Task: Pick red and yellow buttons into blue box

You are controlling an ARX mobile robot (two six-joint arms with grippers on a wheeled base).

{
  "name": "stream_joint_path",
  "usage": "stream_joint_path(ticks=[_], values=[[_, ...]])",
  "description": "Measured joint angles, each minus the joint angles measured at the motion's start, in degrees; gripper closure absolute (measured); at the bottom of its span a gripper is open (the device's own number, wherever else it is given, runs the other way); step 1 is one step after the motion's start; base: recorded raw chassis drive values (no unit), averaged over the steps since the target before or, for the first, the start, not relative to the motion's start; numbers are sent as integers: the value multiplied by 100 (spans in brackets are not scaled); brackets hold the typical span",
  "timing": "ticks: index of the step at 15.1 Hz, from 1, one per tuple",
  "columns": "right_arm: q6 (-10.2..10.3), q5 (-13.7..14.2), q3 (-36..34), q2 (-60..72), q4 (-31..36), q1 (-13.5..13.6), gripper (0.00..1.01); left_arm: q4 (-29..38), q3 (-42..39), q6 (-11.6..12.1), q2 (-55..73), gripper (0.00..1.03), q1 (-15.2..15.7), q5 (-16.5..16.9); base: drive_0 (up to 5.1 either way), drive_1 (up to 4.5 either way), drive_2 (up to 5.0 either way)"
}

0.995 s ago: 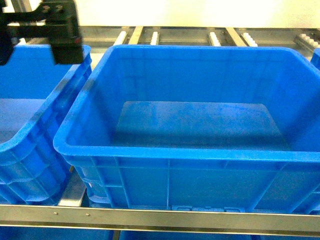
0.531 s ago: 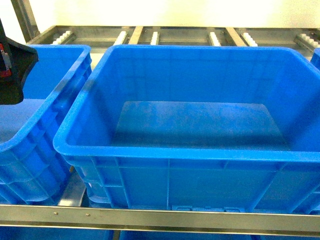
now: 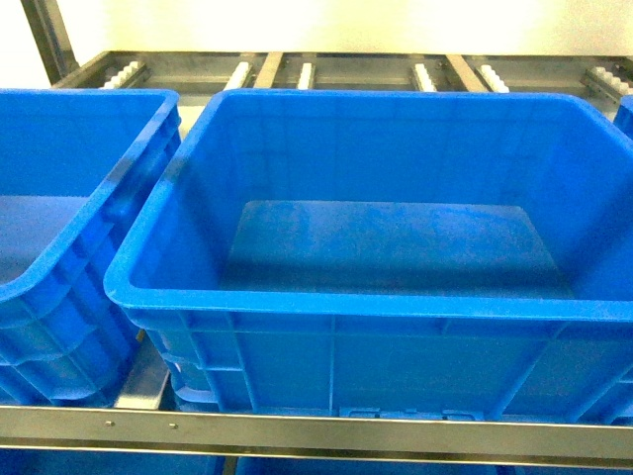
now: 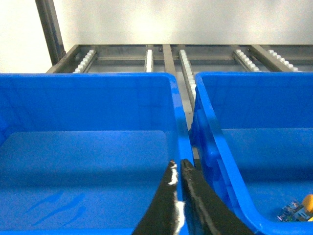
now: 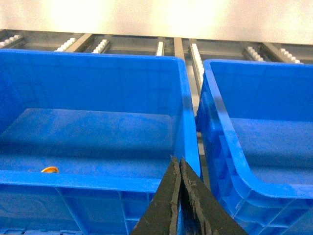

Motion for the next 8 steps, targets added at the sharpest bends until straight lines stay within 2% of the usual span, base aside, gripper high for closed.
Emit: stream_joint_path(ticks=[2,3,4,6,8], values=[[-17,72,0,-496,-435,-13,99,-247,-199,15,-455,101,136,120,0,0,0],[-17,70,-2,-721,-658,-13,99,-398,-282,20,-664,101,398,479,0,0,0],[-17,74,-2,-975,-883,-13,99,-560,-367,24,-901,101,636,588,0,0,0],[-17,72,-4,-1401,-1294,-13,99,-820,-463,24,-1298,101,645,629,0,0,0],[-17,74,-4,-1751,-1635,-13,99,-767,-675,24,-1495,101,634,640,0,0,0]])
